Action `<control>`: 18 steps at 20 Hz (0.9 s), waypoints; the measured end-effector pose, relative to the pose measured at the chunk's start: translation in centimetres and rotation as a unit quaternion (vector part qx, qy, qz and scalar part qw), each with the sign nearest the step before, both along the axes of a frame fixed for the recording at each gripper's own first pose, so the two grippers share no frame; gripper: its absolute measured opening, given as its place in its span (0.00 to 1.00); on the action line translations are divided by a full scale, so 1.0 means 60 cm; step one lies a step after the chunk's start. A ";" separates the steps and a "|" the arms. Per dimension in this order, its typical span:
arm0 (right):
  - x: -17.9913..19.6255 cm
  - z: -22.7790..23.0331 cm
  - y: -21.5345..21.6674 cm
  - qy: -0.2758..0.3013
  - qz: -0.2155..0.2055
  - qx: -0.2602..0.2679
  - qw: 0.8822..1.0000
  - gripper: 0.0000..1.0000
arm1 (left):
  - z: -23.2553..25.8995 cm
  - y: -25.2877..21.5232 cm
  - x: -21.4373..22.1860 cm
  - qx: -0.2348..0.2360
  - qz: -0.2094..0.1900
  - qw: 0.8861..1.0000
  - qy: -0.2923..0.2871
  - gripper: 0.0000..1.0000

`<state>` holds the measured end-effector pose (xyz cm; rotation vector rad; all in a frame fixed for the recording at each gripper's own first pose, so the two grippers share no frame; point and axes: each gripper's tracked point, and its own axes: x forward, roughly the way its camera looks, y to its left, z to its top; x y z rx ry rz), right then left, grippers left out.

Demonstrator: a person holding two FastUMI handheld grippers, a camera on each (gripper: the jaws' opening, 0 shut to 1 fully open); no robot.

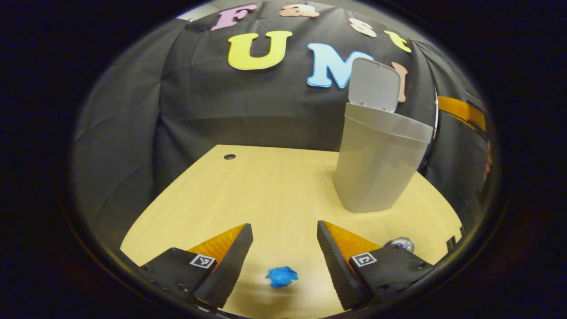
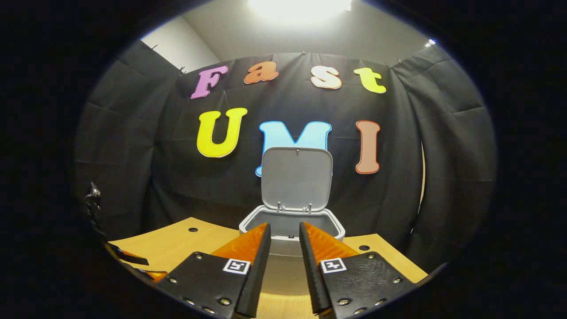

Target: Press the lid of the desktop garbage bin to open it, pick up the crumpled paper on the desktop and throw it into the bin, then pick up the pop can on the desktop and drop it into the bin, and finally close the garbage bin lid.

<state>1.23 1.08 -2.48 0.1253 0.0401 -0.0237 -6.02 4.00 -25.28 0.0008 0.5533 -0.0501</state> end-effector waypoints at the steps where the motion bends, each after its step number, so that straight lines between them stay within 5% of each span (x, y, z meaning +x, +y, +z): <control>1: -0.002 -0.002 -0.001 0.002 0.000 -0.001 1.000 0.48 | -0.005 0.001 -0.005 0.012 -0.007 1.000 0.002 0.96; 3: -0.008 -0.008 0.004 0.006 0.003 0.000 1.000 0.50 | -0.023 0.001 -0.012 0.034 -0.022 0.999 0.011 0.96; 5: -0.010 -0.013 0.011 0.012 0.010 0.001 1.000 0.74 | -0.050 0.000 -0.023 0.041 -0.030 0.998 0.027 0.96; 7: -0.014 -0.017 0.013 0.016 0.012 0.001 1.000 0.76 | -0.065 0.001 -0.028 0.034 -0.032 0.998 0.040 0.97; 9: -0.018 -0.017 0.015 0.016 0.009 -0.001 1.000 0.90 | -0.084 0.006 -0.038 0.031 -0.030 0.998 0.054 0.97; 18: -0.026 -0.027 0.032 0.037 0.024 -0.011 0.999 0.93 | -0.168 0.003 -0.057 0.012 -0.043 0.991 0.122 0.96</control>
